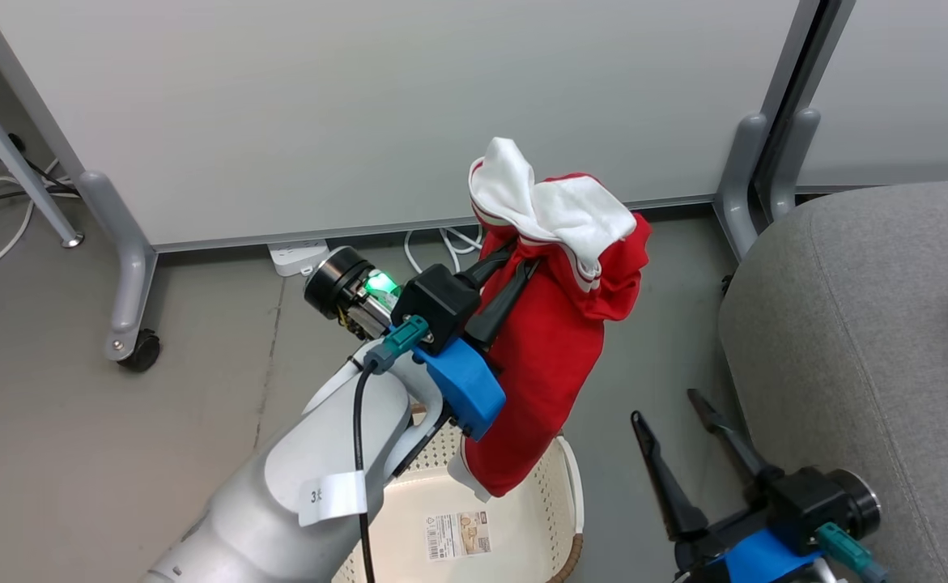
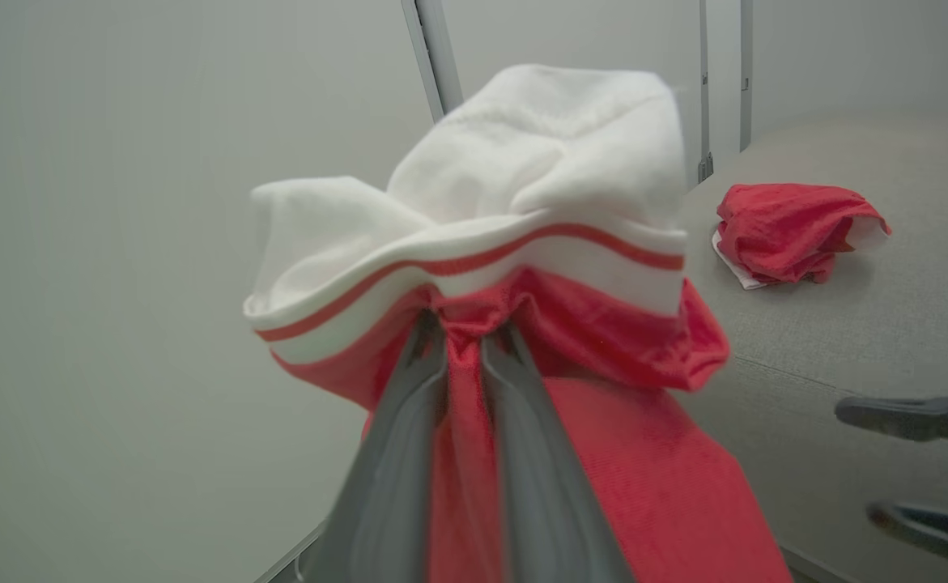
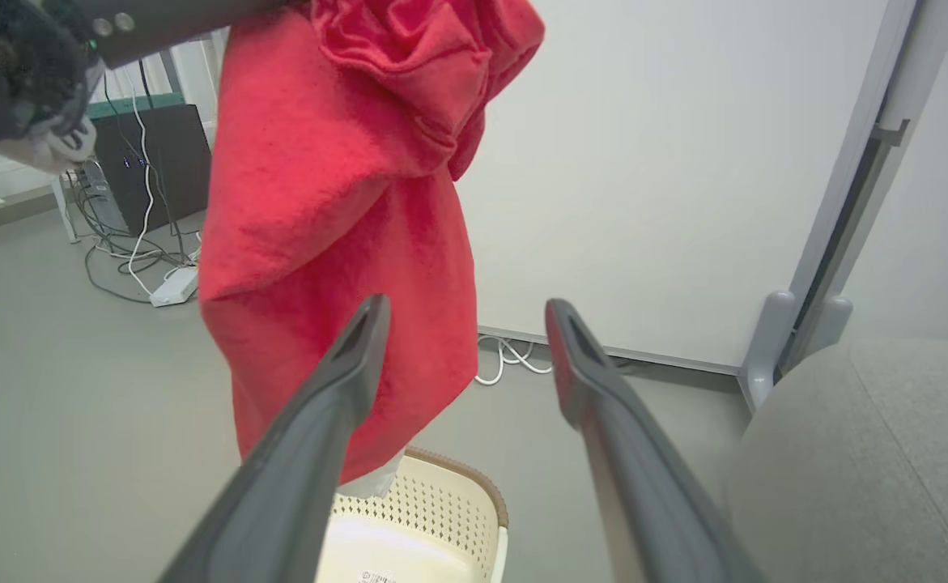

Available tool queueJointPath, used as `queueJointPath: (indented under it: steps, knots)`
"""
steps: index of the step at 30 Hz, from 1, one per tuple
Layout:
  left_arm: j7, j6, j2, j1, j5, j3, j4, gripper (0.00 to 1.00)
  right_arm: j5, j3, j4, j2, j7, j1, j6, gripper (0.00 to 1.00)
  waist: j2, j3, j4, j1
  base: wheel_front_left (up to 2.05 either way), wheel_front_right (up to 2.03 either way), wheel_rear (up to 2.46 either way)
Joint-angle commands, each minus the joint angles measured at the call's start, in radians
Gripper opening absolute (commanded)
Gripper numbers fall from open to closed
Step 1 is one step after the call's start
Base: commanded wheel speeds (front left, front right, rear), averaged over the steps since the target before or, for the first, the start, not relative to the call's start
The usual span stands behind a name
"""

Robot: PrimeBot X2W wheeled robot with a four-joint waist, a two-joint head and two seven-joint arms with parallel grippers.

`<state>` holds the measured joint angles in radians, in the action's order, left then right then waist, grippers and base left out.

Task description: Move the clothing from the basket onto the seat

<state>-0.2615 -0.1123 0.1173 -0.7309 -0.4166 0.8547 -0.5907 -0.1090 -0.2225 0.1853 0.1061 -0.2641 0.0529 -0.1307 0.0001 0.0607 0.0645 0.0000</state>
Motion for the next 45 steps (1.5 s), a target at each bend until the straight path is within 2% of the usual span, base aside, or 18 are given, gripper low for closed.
queueJointPath:
  steps: [1, 17, 34, 35, 36, 37, 45]
  knots:
    - [-0.005, -0.002, -0.004, -0.016, 0.003, -0.006, 0.001, 0.0, -0.01, -0.008, 0.006, 0.004, -0.001, 0.011, 0.0, 1.0, -0.0001, 0.003, 0.002, 0.0, 0.0, 0.0, 0.0]
    - [-0.005, -0.01, -0.028, -0.03, 0.025, -0.016, -0.001, 0.0, -0.036, -0.199, 0.111, -0.005, -0.001, 0.104, 0.0, 1.0, -0.0001, 0.024, 0.021, 0.0, 0.0, 0.0, 0.0]
    - [-0.005, -0.015, -0.043, -0.048, 0.039, -0.019, 0.0, 0.0, -0.056, -0.219, 0.245, -0.055, -0.001, 0.27, 0.0, 1.0, -0.0001, 0.059, 0.035, 0.0, 0.0, 0.0, 0.0]
    - [-0.005, -0.015, -0.044, -0.048, 0.039, -0.019, -0.001, 0.0, -0.065, -0.219, 0.247, -0.056, -0.001, 0.276, 0.0, 0.45, -0.0001, 0.06, 0.036, 0.0, 0.0, 0.0, 0.0]
    - [-0.005, -0.016, -0.044, -0.048, 0.039, -0.02, -0.001, 0.0, -0.077, -0.222, 0.246, -0.056, -0.001, 0.282, 0.0, 0.07, -0.0001, 0.061, 0.037, 0.0, 0.0, 0.0, 0.0]
    - [-0.005, -0.016, -0.045, -0.048, 0.04, -0.02, -0.002, 0.0, -0.087, -0.227, 0.244, -0.057, -0.001, 0.285, 0.0, 0.0, -0.0001, 0.061, 0.037, 0.0, 0.0, 0.0, 0.0]
    - [-0.005, -0.019, -0.048, -0.045, 0.042, -0.024, -0.006, 0.0, -0.109, -0.239, 0.236, -0.056, -0.001, 0.296, 0.0, 0.0, -0.0001, 0.06, 0.039, 0.0, 0.0, 0.0, 0.0]
